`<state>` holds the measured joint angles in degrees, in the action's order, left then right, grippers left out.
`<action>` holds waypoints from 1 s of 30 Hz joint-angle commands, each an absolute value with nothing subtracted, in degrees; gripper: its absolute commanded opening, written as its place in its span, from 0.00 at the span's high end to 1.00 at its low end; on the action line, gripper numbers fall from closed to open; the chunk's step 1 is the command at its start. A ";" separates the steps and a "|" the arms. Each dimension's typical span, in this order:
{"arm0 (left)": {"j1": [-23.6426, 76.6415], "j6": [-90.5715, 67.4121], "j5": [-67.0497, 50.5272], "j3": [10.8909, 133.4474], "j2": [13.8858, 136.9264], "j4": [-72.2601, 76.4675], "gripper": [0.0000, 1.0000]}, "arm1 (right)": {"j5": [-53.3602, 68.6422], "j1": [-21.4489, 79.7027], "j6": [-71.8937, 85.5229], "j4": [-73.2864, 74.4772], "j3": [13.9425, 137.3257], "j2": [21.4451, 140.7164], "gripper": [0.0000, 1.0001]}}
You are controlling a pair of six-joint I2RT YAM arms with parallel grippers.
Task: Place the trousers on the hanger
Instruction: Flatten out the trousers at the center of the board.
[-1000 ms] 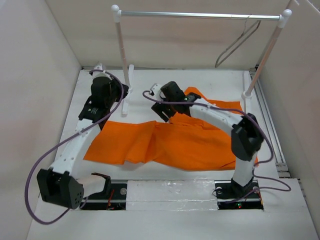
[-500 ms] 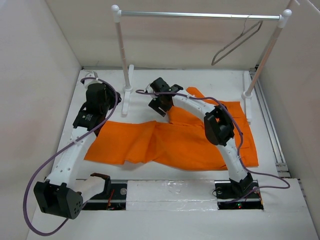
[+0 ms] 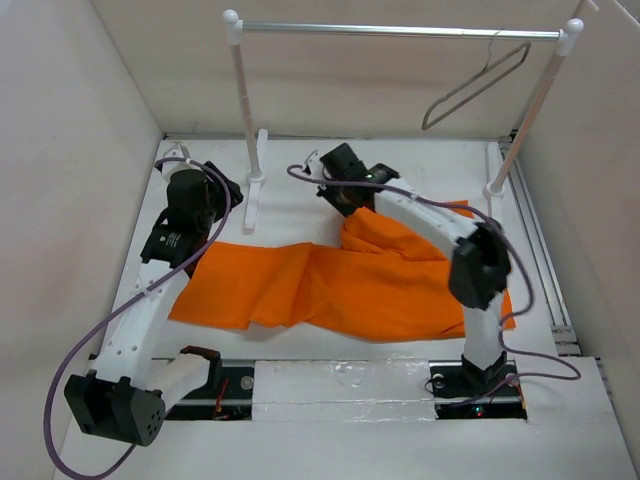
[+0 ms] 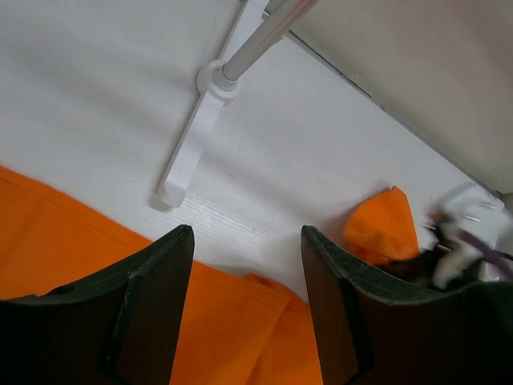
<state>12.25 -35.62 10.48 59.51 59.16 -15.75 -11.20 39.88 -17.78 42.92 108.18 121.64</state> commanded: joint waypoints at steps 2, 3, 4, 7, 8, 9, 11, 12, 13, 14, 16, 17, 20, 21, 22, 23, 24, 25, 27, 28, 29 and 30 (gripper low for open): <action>12.13 -34.98 9.23 59.41 60.81 -16.08 0.48 | -4.68 40.79 -13.38 30.25 100.83 97.42 1.00; 12.13 -34.28 8.88 59.59 61.08 -16.17 0.48 | -2.74 39.65 -12.32 28.84 98.20 90.25 1.00; 12.13 -34.02 8.88 59.85 61.34 -16.17 0.48 | -1.25 36.42 -10.91 26.91 91.13 86.61 1.00; 12.13 -32.87 8.44 62.04 62.93 -15.91 0.47 | 8.85 29.12 -3.97 18.83 73.74 73.94 1.00; 12.13 -32.61 7.92 63.62 64.32 -15.91 0.47 | 11.31 23.70 -1.17 16.46 69.56 71.74 1.00; 12.82 -32.35 8.00 64.50 65.21 -15.91 0.47 | 11.69 20.86 -0.27 16.17 66.13 70.07 1.00; 16.15 -31.56 9.75 67.57 68.18 -16.26 0.47 | 14.31 12.80 2.09 15.30 57.54 67.94 1.00; 17.04 -31.20 9.49 68.02 69.25 -16.00 0.46 | 15.02 10.57 2.20 15.64 55.74 68.46 1.00; 17.05 -31.20 8.19 68.46 70.39 -15.39 0.42 | 15.46 8.89 0.98 17.56 54.85 70.38 1.00; 17.57 -31.46 6.26 68.47 73.53 -14.77 0.38 | 16.69 7.48 0.71 17.58 53.71 71.53 1.00; 17.58 -32.51 0.64 68.38 78.89 -14.15 0.38 | 17.40 5.98 -1.12 16.53 53.61 73.73 0.93; 17.58 -32.69 0.62 68.03 80.75 -14.15 0.38 | 17.32 5.98 -1.32 16.18 53.61 74.44 0.93; 18.71 -31.38 -8.23 67.23 86.65 -11.78 0.39 | 12.50 5.98 -2.63 18.97 58.68 77.95 1.00; 21.94 -30.42 -8.70 67.58 87.70 -11.17 0.40 | 10.39 5.98 -2.98 20.72 60.02 78.74 1.00; 24.32 -29.02 -8.61 68.11 89.28 -10.47 0.42 | 8.46 5.98 -3.77 22.31 60.55 79.27 1.00; 26.61 -27.44 -7.05 68.72 89.73 -10.37 0.42 | 8.44 5.45 -4.04 22.32 60.64 79.63 1.00; 30.72 -26.99 -6.77 69.08 90.35 -10.37 0.42 | 8.70 4.93 -4.13 22.32 60.30 79.54 1.00; 32.15 -27.16 -6.77 69.43 91.40 -10.37 0.42 | 8.88 4.92 -4.57 22.15 59.94 79.54 0.95; 33.13 -31.71 -6.06 68.47 92.02 -10.63 0.43 | 8.61 4.92 -4.75 21.71 58.37 78.75 0.79; 33.13 -34.34 -6.59 66.03 92.02 -10.46 0.42 | 9.05 4.92 -4.92 20.93 57.75 78.66 0.75; 32.61 -36.89 -9.72 64.35 91.67 -7.33 0.41 | 9.57 4.92 -4.83 20.57 57.22 78.40 0.69; 32.61 -41.09 -11.32 62.25 91.15 -4.42 0.39 | 9.75 5.62 -4.83 20.48 56.69 78.05 0.66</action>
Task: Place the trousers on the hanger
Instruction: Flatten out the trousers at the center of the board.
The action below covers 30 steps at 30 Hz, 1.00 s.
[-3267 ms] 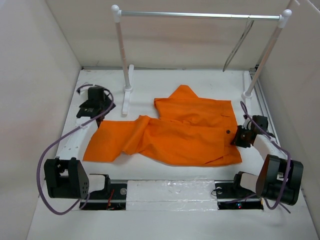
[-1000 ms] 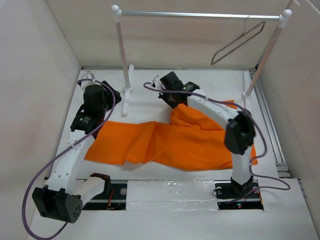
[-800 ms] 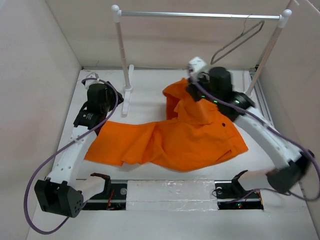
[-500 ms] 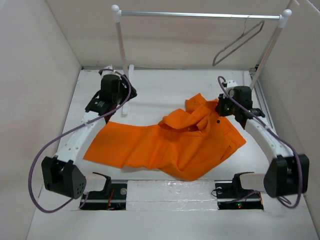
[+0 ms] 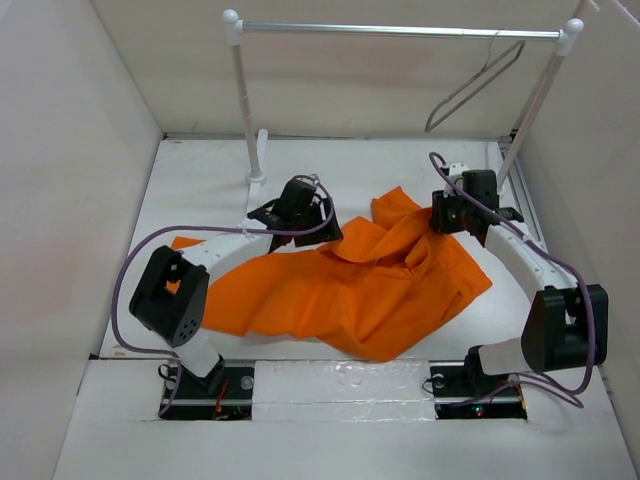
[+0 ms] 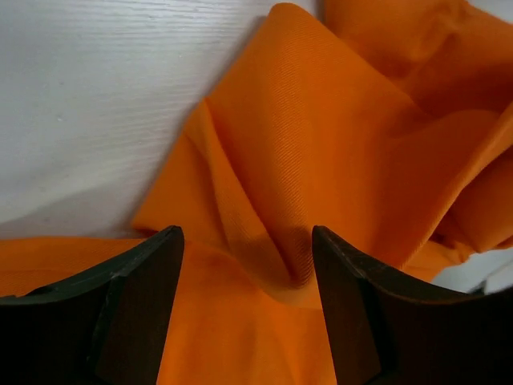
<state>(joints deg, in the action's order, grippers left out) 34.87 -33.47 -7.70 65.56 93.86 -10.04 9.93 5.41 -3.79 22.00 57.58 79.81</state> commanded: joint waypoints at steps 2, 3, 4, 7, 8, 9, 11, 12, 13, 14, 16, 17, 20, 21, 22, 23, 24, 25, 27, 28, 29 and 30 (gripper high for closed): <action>32.61 -44.28 -13.61 57.14 89.21 2.85 0.37 | 10.11 6.15 -4.92 20.13 55.46 77.43 0.59; 32.61 -46.12 -14.23 56.52 89.21 4.21 0.35 | 10.11 6.85 -5.01 20.13 55.11 76.65 0.58; 32.61 -46.58 -14.85 56.60 90.25 4.83 0.32 | 9.76 6.86 -4.92 20.21 54.06 75.94 0.56; 33.13 -45.36 -16.09 60.10 94.63 3.26 0.34 | 9.84 7.56 -5.18 20.21 52.21 73.75 0.51; 33.66 -45.26 -15.47 60.64 95.62 1.60 0.37 | 10.02 7.56 -5.19 20.30 50.99 73.13 0.47; 33.66 -45.44 -14.95 60.73 96.32 1.50 0.39 | 10.11 7.04 -5.19 20.39 50.37 72.43 0.44; 33.66 -46.40 -14.33 60.03 96.86 2.80 0.49 | 10.11 6.34 -5.45 21.00 48.62 70.32 0.33; 33.66 -46.84 -14.33 59.77 96.77 3.33 0.55 | 10.11 5.02 -5.54 21.27 47.99 69.62 0.30; 33.66 -47.45 -14.33 59.50 96.16 4.04 0.69 | 11.06 3.97 -6.06 21.79 47.21 68.91 0.28; 33.14 -48.24 -14.41 59.50 95.72 5.09 0.78 | 11.68 2.65 -6.33 21.97 46.41 67.51 0.24; 33.13 -48.43 -14.15 60.72 94.75 5.27 1.00 | 14.31 -2.27 -7.20 22.24 43.78 65.93 0.22; 33.13 -47.99 -13.63 61.34 94.22 4.58 1.00 | 15.20 -3.94 -7.56 22.32 42.99 64.53 0.21; 32.52 -47.38 -12.22 63.10 91.24 2.91 1.00 | 16.43 -8.96 -8.44 21.63 39.82 63.28 0.21; 31.74 -47.11 -11.61 63.28 90.19 2.29 1.00 | 16.87 -9.75 -8.44 20.32 39.03 64.15 0.21; 30.95 -46.67 -10.82 63.80 87.57 1.68 1.00 | 17.31 -10.80 -8.52 19.95 38.41 65.20 0.21; 30.94 -46.15 -8.55 64.42 86.23 0.19 1.00 | 17.49 -10.81 -8.53 19.86 38.58 66.69 0.21; 30.94 -44.75 -6.96 65.29 83.96 -1.83 1.00 | 17.49 -11.33 -8.96 20.91 38.93 70.62 0.20; 30.42 -43.78 -5.55 67.30 83.15 -3.50 1.00 | 17.66 -11.34 -9.23 21.27 40.15 72.58 0.20; 30.41 -41.85 -2.03 69.95 82.01 -8.16 1.00 | 17.58 -12.74 -9.32 20.75 39.99 74.96 0.19; 30.41 -40.36 -0.89 72.31 81.13 -9.74 1.00 | 17.84 -13.70 -8.97 20.39 39.56 74.97 0.18; 30.41 -39.56 2.34 73.64 80.78 -12.54 1.00 | 18.19 -15.45 -8.79 19.87 38.33 74.80 0.18; 30.41 -38.94 3.76 74.52 79.81 -13.79 1.00 | 18.45 -16.16 -8.70 19.34 37.80 74.71 0.18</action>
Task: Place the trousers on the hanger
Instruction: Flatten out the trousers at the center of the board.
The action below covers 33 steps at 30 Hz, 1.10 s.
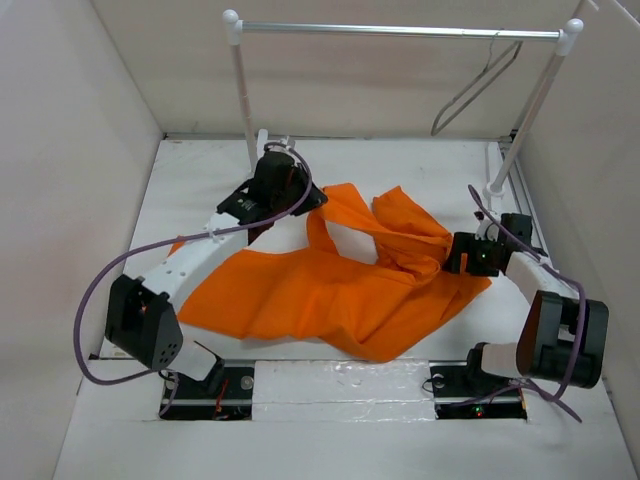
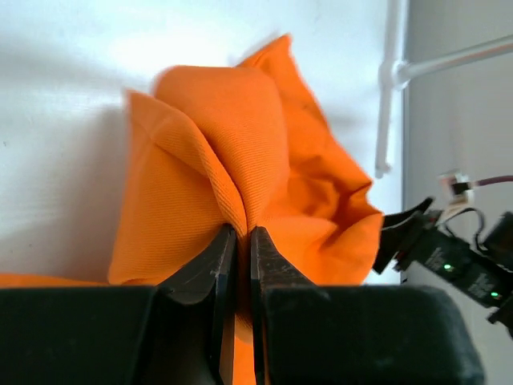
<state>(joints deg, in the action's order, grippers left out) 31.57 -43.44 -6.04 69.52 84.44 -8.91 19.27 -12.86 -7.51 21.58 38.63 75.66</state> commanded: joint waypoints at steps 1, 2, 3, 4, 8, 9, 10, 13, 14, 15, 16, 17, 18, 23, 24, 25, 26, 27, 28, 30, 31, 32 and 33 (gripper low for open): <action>30.41 -37.20 5.08 76.10 79.28 -14.93 1.00 | 18.89 -16.69 -8.96 19.34 37.44 74.97 0.17; 30.41 -36.22 8.75 78.03 78.32 -17.73 1.00 | 19.07 -17.31 -9.92 19.68 37.18 75.49 0.17; 30.41 -35.17 10.70 78.05 77.96 -18.97 1.00 | 19.16 -17.31 -10.19 20.04 37.26 76.11 0.17; 30.41 -33.42 14.12 79.96 77.61 -21.33 1.00 | 18.99 -17.31 -10.46 20.21 37.27 77.07 0.16; 29.80 -31.29 19.76 82.35 76.03 -24.16 1.00 | 19.25 -19.42 -10.55 19.07 35.34 72.72 0.17; 29.79 -31.03 20.12 82.27 75.59 -24.52 1.00 | 18.29 -20.12 -10.37 19.59 35.07 70.86 0.16; 28.14 -31.03 20.56 82.18 75.32 -24.78 1.00 | 15.58 -20.13 -9.94 20.03 34.81 69.36 0.16; 26.29 -29.63 25.12 82.35 73.39 -25.58 1.00 | 12.32 -20.13 -8.79 21.53 34.89 64.87 0.16; 25.32 -29.01 29.31 82.96 72.61 -25.66 1.00 | 11.35 -20.13 -8.35 21.88 35.07 64.52 0.16; 24.36 -27.79 30.40 83.58 71.64 -25.58 1.00 | 9.86 -20.13 -8.09 22.49 35.24 64.51 0.17; 22.78 -26.99 30.32 84.89 71.20 -25.23 1.00 | 8.02 -20.13 -7.13 22.50 35.42 64.77 0.16; 18.33 -26.55 27.54 85.60 71.02 -24.44 1.00 | 7.39 -20.65 -6.77 22.50 35.51 65.30 0.16; 16.02 -26.28 26.12 86.21 71.45 -24.35 1.00 | 6.86 -20.65 -6.33 21.89 35.42 66.61 0.15; 7.92 -26.54 24.52 85.88 74.26 -25.40 1.00 | 11.32 -20.65 -6.15 19.69 35.16 75.75 0.17; 5.65 -27.07 24.17 85.26 75.05 -25.57 1.00 | 13.16 -21.26 -5.80 18.82 34.90 77.15 0.18; 4.15 -27.77 23.39 83.60 75.49 -25.58 1.00 | 16.32 -21.27 -5.54 18.29 34.63 78.73 0.29; 2.39 -29.34 20.42 82.63 75.76 -25.23 1.00 | 17.74 -21.27 -5.19 17.67 34.28 79.10 0.42; -2.06 -30.05 17.78 81.40 76.46 -24.53 1.00 | 18.54 -21.79 -4.32 17.84 33.84 79.01 0.61; -4.72 -30.93 14.71 79.21 76.81 -24.09 1.00 | 18.20 -21.80 -3.87 18.28 33.75 78.32 0.94; -8.95 -32.95 6.52 77.53 78.56 -22.24 1.00 | 15.75 -22.41 -3.43 22.12 34.45 73.50 1.00; -9.66 -33.05 6.50 77.35 79.18 -21.71 1.00 | 12.43 -23.02 -3.51 23.71 34.98 70.87 1.00; -9.67 -32.87 8.94 77.78 79.97 -21.80 1.00 | 10.65 -23.03 -3.69 25.47 35.59 65.71 1.00; -9.67 -32.96 9.57 78.65 81.72 -21.97 1.00 | 8.81 -23.98 -4.21 29.40 36.38 63.04 1.00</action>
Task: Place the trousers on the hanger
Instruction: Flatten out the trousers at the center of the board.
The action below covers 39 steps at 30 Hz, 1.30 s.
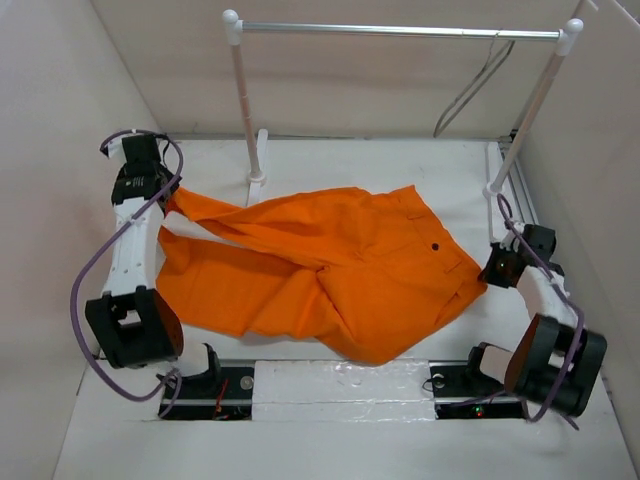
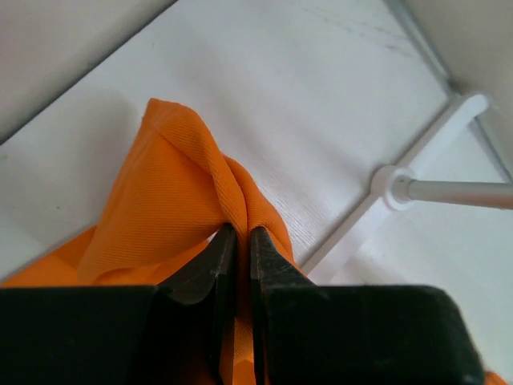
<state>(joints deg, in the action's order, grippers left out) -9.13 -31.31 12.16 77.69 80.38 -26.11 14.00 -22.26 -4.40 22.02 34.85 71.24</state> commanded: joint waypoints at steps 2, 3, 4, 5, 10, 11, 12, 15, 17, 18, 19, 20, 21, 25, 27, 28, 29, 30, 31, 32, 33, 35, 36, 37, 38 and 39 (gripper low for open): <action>-9.67 -32.87 12.02 81.46 83.92 -22.58 1.00 | 5.19 -26.36 -5.09 33.73 39.36 57.51 1.00; -9.67 -32.78 12.65 82.26 86.20 -22.50 1.00 | 4.40 -26.37 -3.97 37.93 40.59 53.48 1.00; -9.67 -32.78 13.61 84.09 87.53 -23.54 1.00 | 6.22 -25.67 -3.26 39.88 41.30 52.05 1.00; -9.67 -32.78 14.75 84.98 89.02 -24.34 1.00 | 7.81 -25.66 -2.29 41.56 41.13 50.03 1.00; -9.67 -35.06 14.24 88.33 97.73 -27.24 0.96 | 15.19 -24.61 -5.00 46.41 37.62 45.45 0.94; -9.67 -35.16 13.63 88.07 98.17 -26.72 0.92 | 15.73 -23.83 -5.88 45.71 37.62 45.70 0.83; -9.15 -35.16 13.28 87.72 98.00 -26.11 0.83 | 15.73 -23.82 -6.50 45.44 38.31 45.96 0.73; -9.14 -35.24 11.34 87.80 96.42 -24.87 0.59 | 15.39 -23.82 -6.51 41.67 42.25 47.36 0.36; -8.44 -34.81 11.95 88.85 93.63 -24.87 0.30 | 15.03 -23.21 -7.55 35.04 47.86 50.59 0.29; -7.92 -34.80 11.95 88.94 93.60 -24.87 0.30 | 15.73 -22.33 -7.56 34.98 47.90 50.62 0.29; -7.04 -34.37 11.78 88.86 92.73 -24.18 0.26 | 16.95 -21.63 -7.99 33.41 49.29 52.54 0.30; -6.16 -33.23 11.34 88.60 90.98 -23.65 0.25 | 18.27 -20.14 -8.69 28.70 50.35 57.08 0.33; -4.67 -32.44 10.64 87.20 89.84 -22.95 0.26 | 18.63 -18.04 -8.70 25.43 51.41 59.74 0.35; 10.22 -28.84 6.09 79.47 84.30 -15.93 0.69 | 16.79 -7.14 -10.98 20.23 57.46 75.91 1.00; 16.23 -29.09 5.37 74.74 81.92 -14.86 1.00 | 18.79 -6.59 -11.43 15.14 58.71 82.67 1.00; 19.04 -29.09 3.88 73.40 81.31 -13.90 1.00 | 19.33 -6.59 -11.16 13.46 59.67 84.36 0.97; 24.64 -29.61 4.65 72.34 80.34 -13.89 1.00 | 19.68 -6.59 -10.90 11.53 60.46 86.03 0.85; 27.39 -30.40 5.35 69.81 79.90 -13.80 1.00 | 20.12 -7.20 -10.90 11.43 61.60 89.61 0.70; 29.86 -31.45 5.01 68.65 79.37 -12.41 1.00 | 20.74 -7.21 -10.81 11.43 62.66 91.30 0.45; 34.58 -32.16 5.36 67.51 78.67 -12.04 1.00 | 20.92 -7.73 -10.64 10.90 64.15 92.80 0.37; 36.54 -33.04 5.80 65.50 78.31 -11.69 1.00 | 20.92 -7.73 -10.29 10.72 64.68 94.12 0.35; 39.45 -35.76 5.54 63.64 78.14 -10.99 1.00 | 20.13 -8.43 -9.50 10.02 65.30 97.64 0.31; 41.99 -36.64 5.45 61.81 78.13 -10.73 0.99 | 20.48 -8.44 -8.45 9.50 65.13 98.60 0.28; 43.23 -37.17 5.80 61.00 78.05 -9.85 0.97 | 20.83 -9.05 -8.00 8.97 64.87 100.18 0.28; 44.37 -37.79 6.15 60.65 78.48 -9.93 0.93 | 20.74 -9.05 -7.39 8.44 64.52 100.98 0.27; 46.12 -37.97 6.50 60.47 78.83 -10.28 0.85 | 20.74 -9.05 -6.60 8.35 64.08 101.68 0.26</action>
<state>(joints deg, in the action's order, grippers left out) 43.68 -35.07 5.06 61.06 80.40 -12.95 19.35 -8.38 -8.78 12.78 62.63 100.62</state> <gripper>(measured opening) 0.122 0.734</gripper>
